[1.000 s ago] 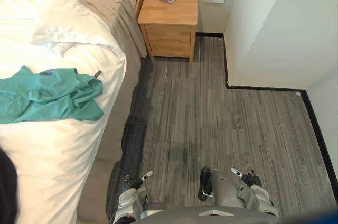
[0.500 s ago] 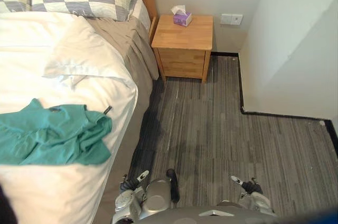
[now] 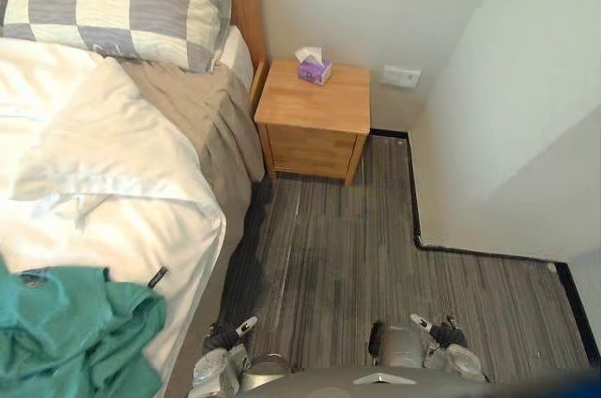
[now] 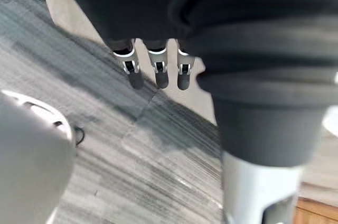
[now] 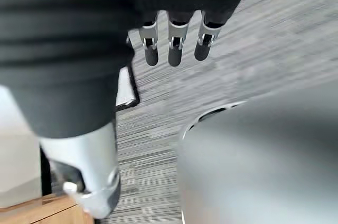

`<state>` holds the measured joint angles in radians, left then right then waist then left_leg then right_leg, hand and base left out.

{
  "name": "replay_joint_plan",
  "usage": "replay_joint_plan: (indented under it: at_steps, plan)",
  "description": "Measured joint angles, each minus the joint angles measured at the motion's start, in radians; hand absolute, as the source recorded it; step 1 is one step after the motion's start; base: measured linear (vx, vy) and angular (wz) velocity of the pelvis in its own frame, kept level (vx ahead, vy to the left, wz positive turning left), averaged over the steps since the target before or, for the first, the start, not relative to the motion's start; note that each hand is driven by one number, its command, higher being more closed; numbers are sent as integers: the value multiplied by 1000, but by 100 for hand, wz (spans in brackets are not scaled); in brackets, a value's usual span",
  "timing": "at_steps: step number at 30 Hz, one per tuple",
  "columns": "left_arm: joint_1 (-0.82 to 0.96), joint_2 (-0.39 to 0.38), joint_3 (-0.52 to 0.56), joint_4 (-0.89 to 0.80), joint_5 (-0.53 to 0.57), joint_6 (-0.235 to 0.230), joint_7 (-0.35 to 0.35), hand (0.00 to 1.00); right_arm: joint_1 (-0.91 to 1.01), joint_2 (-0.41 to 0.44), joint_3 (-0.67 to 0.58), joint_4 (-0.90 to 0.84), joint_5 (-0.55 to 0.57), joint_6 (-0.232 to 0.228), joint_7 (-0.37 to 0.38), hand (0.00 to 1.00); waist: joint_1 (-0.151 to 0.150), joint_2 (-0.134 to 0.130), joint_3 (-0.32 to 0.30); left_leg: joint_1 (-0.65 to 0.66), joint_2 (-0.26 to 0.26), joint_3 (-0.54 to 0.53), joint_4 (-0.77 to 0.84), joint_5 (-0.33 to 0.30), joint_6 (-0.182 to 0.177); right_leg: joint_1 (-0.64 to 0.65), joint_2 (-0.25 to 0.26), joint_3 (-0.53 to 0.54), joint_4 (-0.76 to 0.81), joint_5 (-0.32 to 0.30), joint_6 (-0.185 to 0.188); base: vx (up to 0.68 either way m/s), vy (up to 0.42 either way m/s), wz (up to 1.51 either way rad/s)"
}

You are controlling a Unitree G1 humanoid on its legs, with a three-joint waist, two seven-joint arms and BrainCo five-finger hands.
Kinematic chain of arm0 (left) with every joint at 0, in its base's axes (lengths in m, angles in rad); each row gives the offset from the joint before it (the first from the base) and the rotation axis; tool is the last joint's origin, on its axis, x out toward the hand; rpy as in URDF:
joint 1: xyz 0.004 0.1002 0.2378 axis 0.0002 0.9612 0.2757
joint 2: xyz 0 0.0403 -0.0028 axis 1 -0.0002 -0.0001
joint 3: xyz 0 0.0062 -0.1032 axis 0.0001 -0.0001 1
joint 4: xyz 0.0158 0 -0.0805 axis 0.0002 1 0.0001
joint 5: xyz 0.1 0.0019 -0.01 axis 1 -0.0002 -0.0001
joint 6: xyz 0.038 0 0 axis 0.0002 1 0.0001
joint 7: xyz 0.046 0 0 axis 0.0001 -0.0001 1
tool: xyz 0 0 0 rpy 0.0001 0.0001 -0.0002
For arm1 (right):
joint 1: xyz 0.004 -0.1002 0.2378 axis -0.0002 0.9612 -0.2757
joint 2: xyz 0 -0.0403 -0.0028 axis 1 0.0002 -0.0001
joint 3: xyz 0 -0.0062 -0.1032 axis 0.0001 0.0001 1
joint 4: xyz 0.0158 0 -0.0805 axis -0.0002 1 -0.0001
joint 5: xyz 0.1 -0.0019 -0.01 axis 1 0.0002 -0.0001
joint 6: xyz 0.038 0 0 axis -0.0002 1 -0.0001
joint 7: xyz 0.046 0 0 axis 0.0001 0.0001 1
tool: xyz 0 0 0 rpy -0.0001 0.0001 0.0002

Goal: Tidy the bed and pick cloth on bed and put in laundry

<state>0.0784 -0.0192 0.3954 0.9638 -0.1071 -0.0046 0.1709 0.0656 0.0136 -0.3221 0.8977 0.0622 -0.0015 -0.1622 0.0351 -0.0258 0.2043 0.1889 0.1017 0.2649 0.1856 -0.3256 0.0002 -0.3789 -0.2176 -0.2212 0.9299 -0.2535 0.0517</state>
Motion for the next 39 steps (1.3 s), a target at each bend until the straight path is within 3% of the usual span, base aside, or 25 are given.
replay_joint_plan:
  at_steps: [2, 3, 5, 6, 8, 10, 12, 14, 15, 17, 20, 21, 22, 23, 24, 26, 27, 28, 29, 31, 32, 34, 35, 36, 39]
  plan:
    - [2, -6, -3, 2, 0, -2, 1, 0, -13, -1, 7, -1, 5, -7, 0, 0, -16, 10, 6, 23, 37, -36, -9, 2, -6, -13, 48, 9, -262, 23, 9, 487, -375, 79]
    - [2, 6, -8, 4, 1, -4, 0, 0, -10, 3, 12, 4, 12, -7, 2, 0, -26, -7, 7, 39, 35, -67, -15, 6, -35, 3, 50, 37, -452, 167, -35, 470, -396, 77]
    - [-18, -14, -15, 27, 1, -3, 2, 0, -40, -26, 11, 26, 14, -7, -4, 0, -8, 42, 14, 46, 53, -118, -45, 18, -77, 37, 91, 4, -454, 140, -52, 412, -306, 19]
    - [-20, -22, -21, 32, 0, -8, 3, 0, -55, -30, 4, 34, 14, -5, -8, 0, -11, 39, 28, 61, 18, -150, -84, 43, -85, 36, 80, 9, -415, 120, -44, 400, -284, -2]
    - [-19, -23, -21, 40, 3, -12, 3, 0, -52, -24, -2, 36, 14, -6, -11, 0, -26, 43, 29, 88, -6, -116, -110, 146, -87, 39, 73, 11, -334, 75, -84, 288, -216, 5]
    - [-17, -26, -19, 41, 13, -12, 1, 0, -40, -20, 15, 30, 10, -6, -9, 0, -27, 33, 20, 104, -1, -112, -105, 162, -94, 63, 79, 14, -337, 2, -80, 276, -197, -6]
    - [-17, -32, -1, 36, 21, -22, 0, 0, -37, -16, 15, 18, 10, -7, -8, 0, -33, 57, 27, 26, 43, -120, 75, 132, -138, 107, 121, 3, -399, -28, -85, 250, -186, 2]
    - [-19, -37, 14, 16, 20, -22, 1, 0, -27, -16, 25, -1, 10, -6, -8, 0, -41, 64, 41, -128, 84, -162, 394, 159, -149, 156, 145, -12, -449, -29, -92, 243, -148, 9]
    - [-21, -35, 17, -20, 11, -25, 2, 0, -21, -20, 40, -15, 11, -6, -18, 0, -32, 73, 69, -285, 143, -180, 723, 205, -155, 215, 168, -20, -477, -36, -118, 261, -109, -14]
    - [-26, -34, 5, -46, 1, -26, 3, 0, -19, -23, 49, -14, 11, -5, -30, 0, -21, 76, 78, -375, 167, -152, 872, 163, -133, 269, 168, -16, -492, -49, -136, 213, -19, -24]
    - [-23, -36, -2, -74, -1, -30, 2, 0, -3, -18, 57, -15, 13, -4, -38, 0, -20, 66, 77, -441, 160, -11, 715, 101, -92, 399, 136, -37, -608, -47, -111, 310, 64, 17]
    - [-21, -44, -2, -77, -1, -31, 1, 0, 5, -16, 50, -15, 11, -4, -37, 0, -18, 60, 76, -442, 141, 67, 559, 101, -82, 440, 113, -66, -639, -46, -84, 486, 144, 61]
    - [-18, -41, -7, -76, 0, -29, 1, 0, 8, -19, 42, -15, 11, -4, -37, 0, -19, 68, 71, -439, 116, 156, 366, 153, -51, 481, 105, -106, -655, -46, -61, 419, 122, 73]
    - [-16, -42, -16, -73, 0, -29, 1, 0, 8, -20, 32, -14, 10, -2, -36, 0, -20, 74, 68, -434, 100, 198, 265, 229, -18, 494, 103, -126, -654, -55, -44, 548, 160, 121]
    - [-14, -30, -45, -64, 1, -28, 0, 0, 8, -17, 5, 7, 9, 0, -35, 0, -24, 67, 62, -399, 63, 293, 181, 241, 88, 526, 89, -171, -647, -71, -15, 351, 92, 128]
    - [-16, 2, -96, -61, 1, -28, 2, 0, -20, -22, -1, 66, -10, 7, -29, 0, -21, 39, 61, -363, 3, 298, 82, 289, 156, 488, 35, -231, -484, -40, 12, 377, 97, 160]
    - [-14, 8, -108, -46, 0, -26, 4, 0, -30, -27, -6, 81, -11, 6, -23, 0, -23, 57, 68, -333, 3, 284, 47, 304, 156, 479, 42, -238, -517, -88, 15, 287, 80, 142]
    - [-14, 8, -101, -39, 0, -26, 7, 0, -32, -27, -6, 81, -12, 6, -21, 0, -22, 58, 68, -315, -8, 283, 27, 315, 154, 505, 49, -251, -615, -84, 28, 251, 14, 135]
    - [-9, 15, -96, -35, 2, -24, 10, 0, -29, -26, -7, 86, -19, 7, -17, 0, -20, 35, 58, -270, -58, 283, -36, 332, 147, 552, 32, -292, -793, 34, 33, 313, -69, 152]
    - [-1, 22, -103, 0, 8, -21, 6, 0, -22, -32, -21, 118, -38, 7, -15, 0, -36, 35, 32, -211, -110, 214, -147, 315, 115, 593, 10, -371, -771, 55, 59, 250, -103, 151]
    - [-1, 8, -103, 9, 9, -21, 5, 0, -23, -47, -23, 127, -49, 11, -16, 0, -39, 47, 22, -174, -127, 182, -209, 311, 87, 593, -9, -408, -689, 41, 75, 144, -54, 119]
    - [11, 4, -111, 9, 10, -20, 1, 0, -23, -61, -26, 122, -51, 13, -15, 0, -40, 70, 17, -152, -137, 107, -241, 314, 80, 548, -62, -421, -465, 37, 67, 106, -59, 106]
    - [15, 14, -115, 8, 10, -20, 1, 0, -24, -61, -26, 117, -54, 14, -13, 0, -43, 64, 13, -136, -144, 69, -241, 314, 85, 508, -92, -394, -341, 43, 44, 189, -78, 119]
    - [16, 42, -131, 10, 11, -17, 1, 0, -24, -55, -14, 106, -57, 11, -8, 0, -46, 54, 8, -137, -146, -6, -226, 314, 96, 452, -78, -286, -263, -20, 24, 263, -115, 124]
    - [21, 77, -148, 42, 11, -7, 3, 0, -22, -56, 4, 102, -55, 8, -6, 0, -50, 53, 13, -133, -117, -133, -217, 324, 81, 373, 62, -37, -327, -82, 13, 257, -162, 147]
